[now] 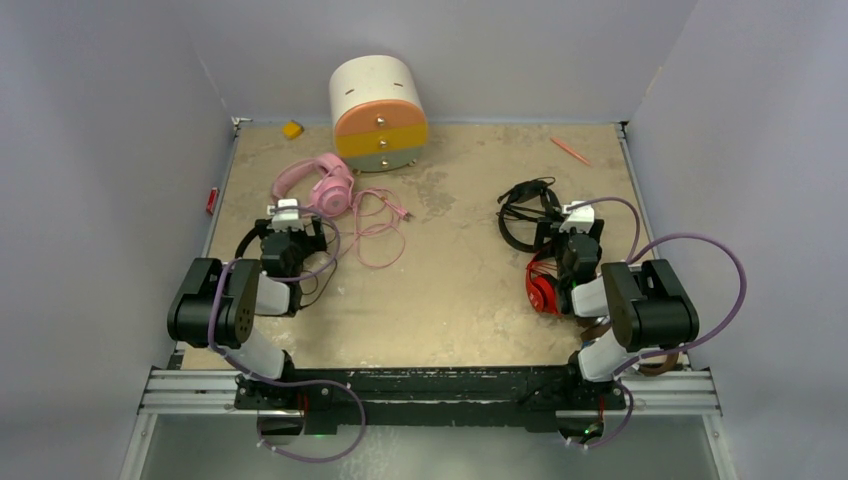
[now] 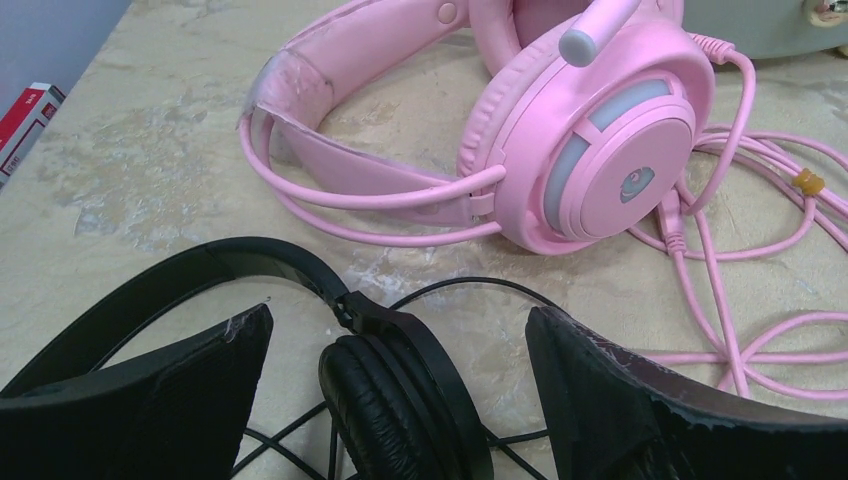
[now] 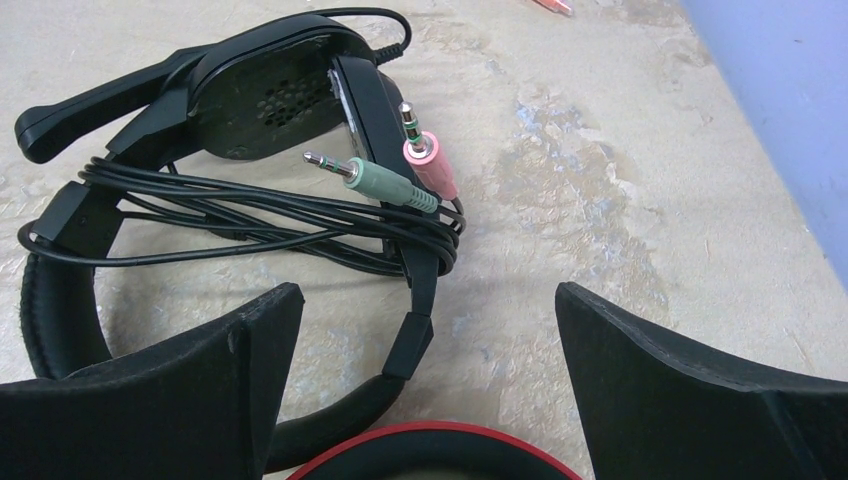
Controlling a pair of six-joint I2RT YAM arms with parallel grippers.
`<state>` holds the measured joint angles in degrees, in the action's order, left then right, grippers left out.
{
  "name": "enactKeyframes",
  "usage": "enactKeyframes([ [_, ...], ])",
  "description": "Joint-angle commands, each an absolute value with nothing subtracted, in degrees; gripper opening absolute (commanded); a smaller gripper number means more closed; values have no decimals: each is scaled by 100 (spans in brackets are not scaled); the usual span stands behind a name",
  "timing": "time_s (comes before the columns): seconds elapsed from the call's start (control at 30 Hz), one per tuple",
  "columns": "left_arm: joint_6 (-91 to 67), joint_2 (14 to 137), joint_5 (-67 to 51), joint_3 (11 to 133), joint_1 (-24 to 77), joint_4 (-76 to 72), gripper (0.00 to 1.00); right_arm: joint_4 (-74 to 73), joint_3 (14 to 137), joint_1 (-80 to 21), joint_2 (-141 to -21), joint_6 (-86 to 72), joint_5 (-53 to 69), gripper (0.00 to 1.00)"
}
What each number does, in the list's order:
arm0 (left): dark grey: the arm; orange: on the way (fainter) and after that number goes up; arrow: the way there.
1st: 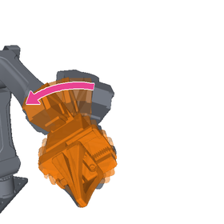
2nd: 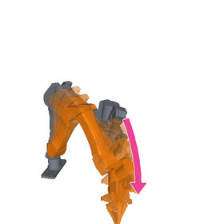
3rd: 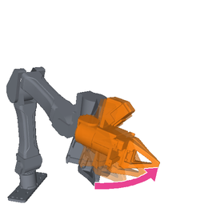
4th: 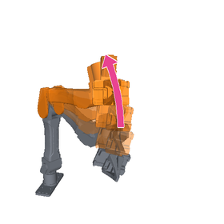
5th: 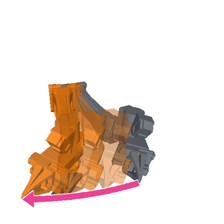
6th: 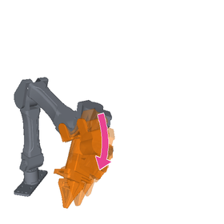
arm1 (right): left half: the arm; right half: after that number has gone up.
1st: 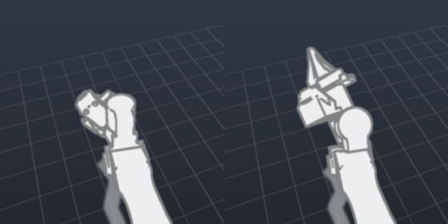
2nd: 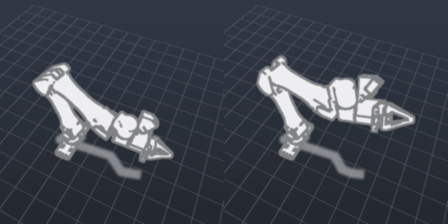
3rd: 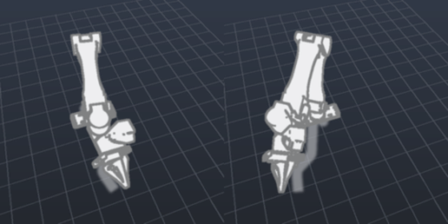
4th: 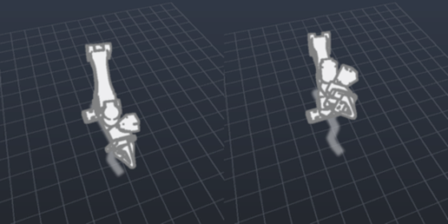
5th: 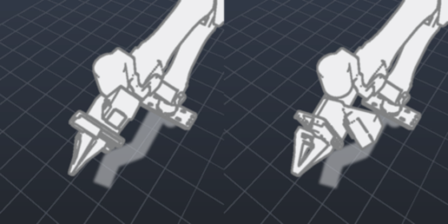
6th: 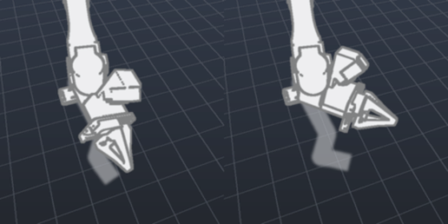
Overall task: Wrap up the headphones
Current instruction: Reset both arms
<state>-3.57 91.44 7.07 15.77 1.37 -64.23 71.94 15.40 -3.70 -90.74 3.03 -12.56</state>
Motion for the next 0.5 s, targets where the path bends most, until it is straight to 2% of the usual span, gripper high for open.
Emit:
enactKeyframes([
  [0.0, -404, 9136, 551, 1670, 94, -6766, 96, 7498, 1675, -352, -9080, 310, -1395, 99],
  [0.47, -396, 9165, 530, 1694, 81, -6763, 97, 7489, 1670, -352, -9079, 307, -1401, 99],
])
